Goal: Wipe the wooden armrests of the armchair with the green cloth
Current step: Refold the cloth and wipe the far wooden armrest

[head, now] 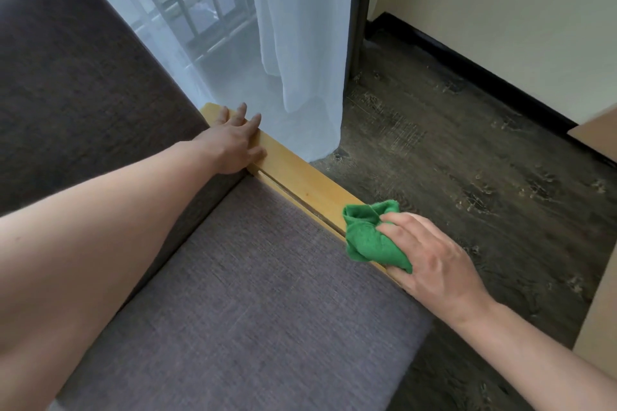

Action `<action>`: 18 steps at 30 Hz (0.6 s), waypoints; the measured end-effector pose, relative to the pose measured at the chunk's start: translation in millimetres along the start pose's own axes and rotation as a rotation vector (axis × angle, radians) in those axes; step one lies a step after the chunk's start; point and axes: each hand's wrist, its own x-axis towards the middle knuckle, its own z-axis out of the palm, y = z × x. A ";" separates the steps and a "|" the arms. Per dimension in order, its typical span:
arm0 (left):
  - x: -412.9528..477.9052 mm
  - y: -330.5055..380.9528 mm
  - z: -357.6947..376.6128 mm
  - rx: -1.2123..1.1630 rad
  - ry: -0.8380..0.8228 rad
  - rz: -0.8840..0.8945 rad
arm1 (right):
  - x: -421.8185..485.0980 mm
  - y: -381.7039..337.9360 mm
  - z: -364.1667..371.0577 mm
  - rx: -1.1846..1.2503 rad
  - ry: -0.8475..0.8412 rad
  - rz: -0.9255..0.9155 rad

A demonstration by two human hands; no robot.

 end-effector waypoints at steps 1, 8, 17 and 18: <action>-1.1 -0.4 0.1 -0.005 -0.009 -0.006 | -8.8 2.6 -2.2 -0.009 -0.005 0.007; -4.0 0.7 -1.9 -0.045 0.001 0.006 | -53.9 21.5 -13.6 -0.098 -0.025 0.025; -2.3 3.3 -1.5 -0.008 -0.017 0.000 | -20.1 -6.5 -71.2 -0.128 -0.018 0.028; -0.9 1.2 -1.3 -0.011 -0.022 -0.006 | -0.3 -16.6 -76.5 -0.057 0.043 0.038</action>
